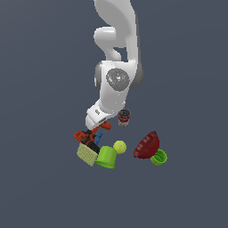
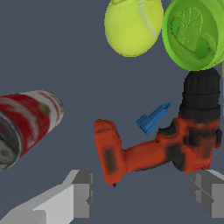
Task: Pick up a designated object from a clutter of objects.
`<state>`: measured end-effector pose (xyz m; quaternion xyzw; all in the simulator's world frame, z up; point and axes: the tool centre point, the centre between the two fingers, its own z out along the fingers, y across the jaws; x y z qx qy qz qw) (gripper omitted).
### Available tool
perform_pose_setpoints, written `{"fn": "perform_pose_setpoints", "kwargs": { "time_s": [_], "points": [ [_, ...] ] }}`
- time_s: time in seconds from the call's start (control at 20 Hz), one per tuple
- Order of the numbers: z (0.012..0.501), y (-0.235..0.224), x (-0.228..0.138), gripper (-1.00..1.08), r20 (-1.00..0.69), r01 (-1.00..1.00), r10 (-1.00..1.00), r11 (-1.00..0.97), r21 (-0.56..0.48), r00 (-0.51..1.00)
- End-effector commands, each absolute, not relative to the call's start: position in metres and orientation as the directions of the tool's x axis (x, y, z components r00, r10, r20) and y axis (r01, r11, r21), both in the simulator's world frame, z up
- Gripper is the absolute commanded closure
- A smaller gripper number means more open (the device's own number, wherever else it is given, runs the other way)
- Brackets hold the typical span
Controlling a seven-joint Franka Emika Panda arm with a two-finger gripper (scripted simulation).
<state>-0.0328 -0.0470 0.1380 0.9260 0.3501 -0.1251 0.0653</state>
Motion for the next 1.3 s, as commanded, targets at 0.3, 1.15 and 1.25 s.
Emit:
{"fn": "perform_pose_setpoints", "kwargs": {
  "time_s": [0.3, 1.15, 1.25],
  "points": [
    [0.084, -0.05, -0.055, -0.6, -0.345, 0.828, 0.788, -0.558, -0.052, 0.51],
    [0.052, -0.054, -0.069, -0.6, -0.362, 0.881, 0.842, -0.462, -0.103, 0.4],
    [0.044, -0.056, -0.071, -0.6, -0.362, 0.882, 0.843, -0.46, -0.104, 0.398]
  ]
}}
